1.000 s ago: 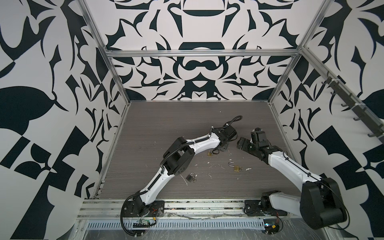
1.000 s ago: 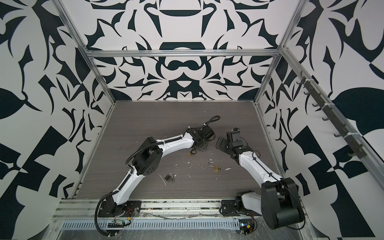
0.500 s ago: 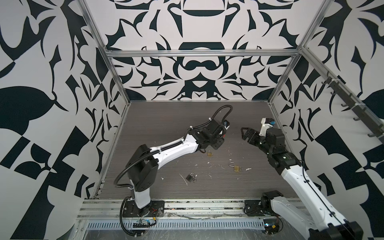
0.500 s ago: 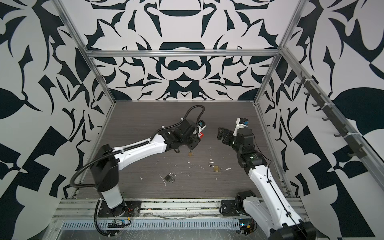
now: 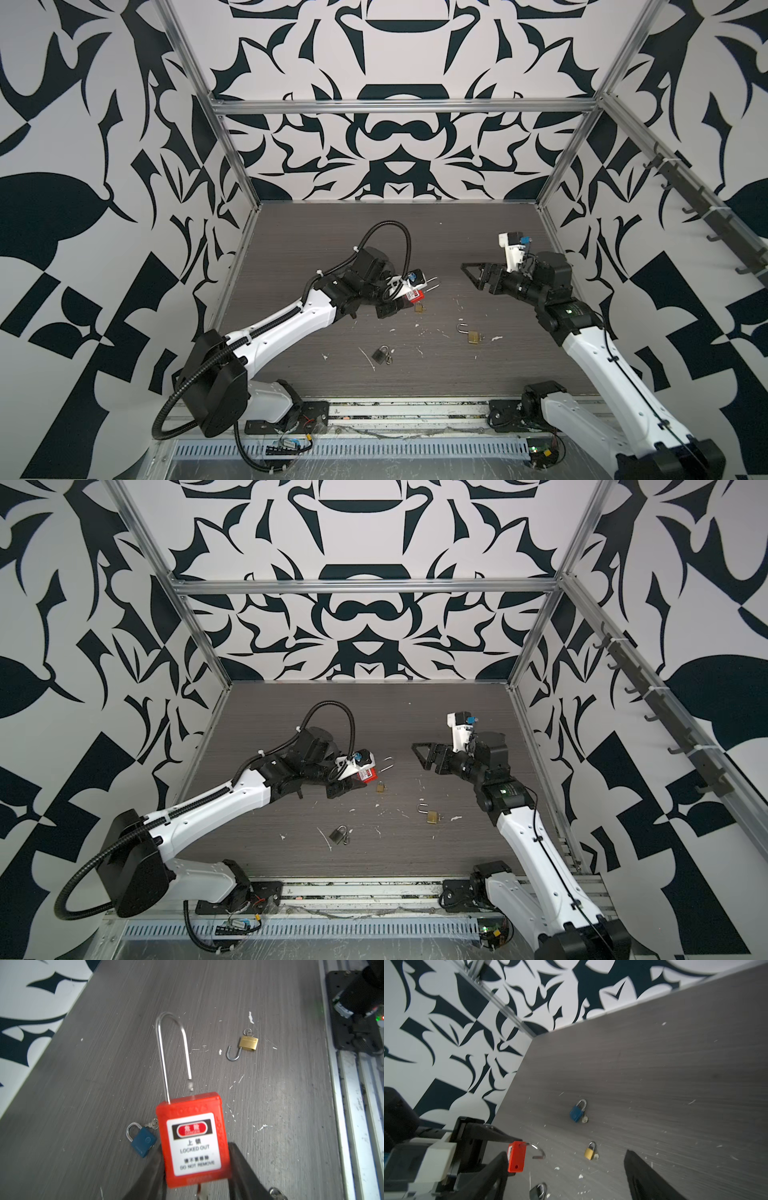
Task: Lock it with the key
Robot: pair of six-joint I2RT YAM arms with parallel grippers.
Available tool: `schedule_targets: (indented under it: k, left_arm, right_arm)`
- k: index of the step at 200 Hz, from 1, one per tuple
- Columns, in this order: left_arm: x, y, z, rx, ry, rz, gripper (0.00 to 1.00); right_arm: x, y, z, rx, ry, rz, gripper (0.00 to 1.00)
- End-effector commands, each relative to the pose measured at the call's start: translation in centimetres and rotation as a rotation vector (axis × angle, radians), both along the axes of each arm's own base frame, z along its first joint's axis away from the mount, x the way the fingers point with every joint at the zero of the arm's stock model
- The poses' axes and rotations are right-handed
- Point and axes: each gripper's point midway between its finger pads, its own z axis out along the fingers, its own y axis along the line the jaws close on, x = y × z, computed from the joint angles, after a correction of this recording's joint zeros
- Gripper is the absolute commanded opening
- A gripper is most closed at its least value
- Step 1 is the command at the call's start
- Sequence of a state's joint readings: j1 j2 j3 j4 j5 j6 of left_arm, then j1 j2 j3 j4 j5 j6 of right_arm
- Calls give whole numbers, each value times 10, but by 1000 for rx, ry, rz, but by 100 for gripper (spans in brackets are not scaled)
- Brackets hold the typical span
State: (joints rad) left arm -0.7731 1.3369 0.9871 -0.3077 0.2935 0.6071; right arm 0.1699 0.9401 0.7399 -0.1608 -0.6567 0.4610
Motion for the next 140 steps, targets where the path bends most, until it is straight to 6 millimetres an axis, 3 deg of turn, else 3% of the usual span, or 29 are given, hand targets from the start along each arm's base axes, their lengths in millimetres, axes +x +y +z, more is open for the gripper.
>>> schedule_targets:
  k: [1, 23, 27, 63, 140]
  left_arm:
    - [-9, 2, 9, 1, -119, -118, 21]
    - [-14, 7, -1, 30, -155, -162, 22]
    - [-16, 9, 8, 15, -185, -164, 23]
    - [-15, 11, 4, 39, -212, -180, 23]
    - [-17, 7, 6, 34, -202, -203, 23]
  right_arm:
    - [-19, 25, 25, 79, -49, 197, 83]
    - [-27, 39, 15, 76, -34, 272, 83]
    - [-29, 43, 14, 72, -36, 287, 82]
    - [-44, 69, -2, -11, -42, 390, 78]
    - [-49, 86, -19, -64, -24, 441, 44]
